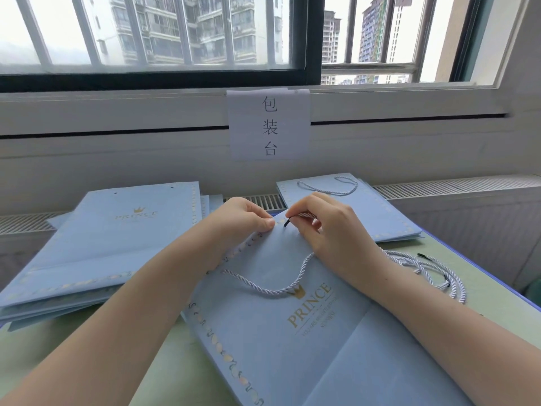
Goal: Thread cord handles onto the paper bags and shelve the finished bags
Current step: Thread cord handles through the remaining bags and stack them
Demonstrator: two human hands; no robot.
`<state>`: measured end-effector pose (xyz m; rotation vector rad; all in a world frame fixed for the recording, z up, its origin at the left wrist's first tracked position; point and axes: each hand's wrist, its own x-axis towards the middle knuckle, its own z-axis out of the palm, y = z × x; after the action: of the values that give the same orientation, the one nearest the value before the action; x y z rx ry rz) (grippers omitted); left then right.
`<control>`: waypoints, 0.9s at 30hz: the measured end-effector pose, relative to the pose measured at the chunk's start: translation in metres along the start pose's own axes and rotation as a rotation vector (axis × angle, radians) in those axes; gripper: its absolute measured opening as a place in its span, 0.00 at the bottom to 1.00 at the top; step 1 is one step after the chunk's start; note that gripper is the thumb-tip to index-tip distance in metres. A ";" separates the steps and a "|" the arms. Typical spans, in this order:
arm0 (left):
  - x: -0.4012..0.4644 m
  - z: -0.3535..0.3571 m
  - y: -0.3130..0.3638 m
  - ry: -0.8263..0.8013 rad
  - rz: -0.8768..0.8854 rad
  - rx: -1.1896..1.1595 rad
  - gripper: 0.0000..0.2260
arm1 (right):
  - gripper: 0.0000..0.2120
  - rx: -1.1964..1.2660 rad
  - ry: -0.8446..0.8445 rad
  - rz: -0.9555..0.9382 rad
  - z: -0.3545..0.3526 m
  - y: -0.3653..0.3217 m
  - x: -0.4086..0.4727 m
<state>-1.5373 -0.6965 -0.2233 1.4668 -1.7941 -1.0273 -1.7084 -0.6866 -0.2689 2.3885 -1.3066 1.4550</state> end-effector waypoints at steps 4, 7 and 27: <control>-0.001 -0.002 0.001 -0.003 -0.015 -0.042 0.04 | 0.05 0.004 -0.001 0.007 -0.001 -0.002 -0.001; -0.001 -0.005 0.000 -0.038 -0.035 -0.101 0.06 | 0.06 0.011 -0.018 0.001 -0.003 -0.004 -0.001; -0.001 -0.010 -0.003 -0.194 -0.049 -0.349 0.15 | 0.02 0.057 -0.071 -0.047 -0.004 -0.004 -0.002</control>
<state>-1.5274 -0.6981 -0.2211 1.2347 -1.6091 -1.4667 -1.7090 -0.6816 -0.2666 2.5103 -1.2309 1.4265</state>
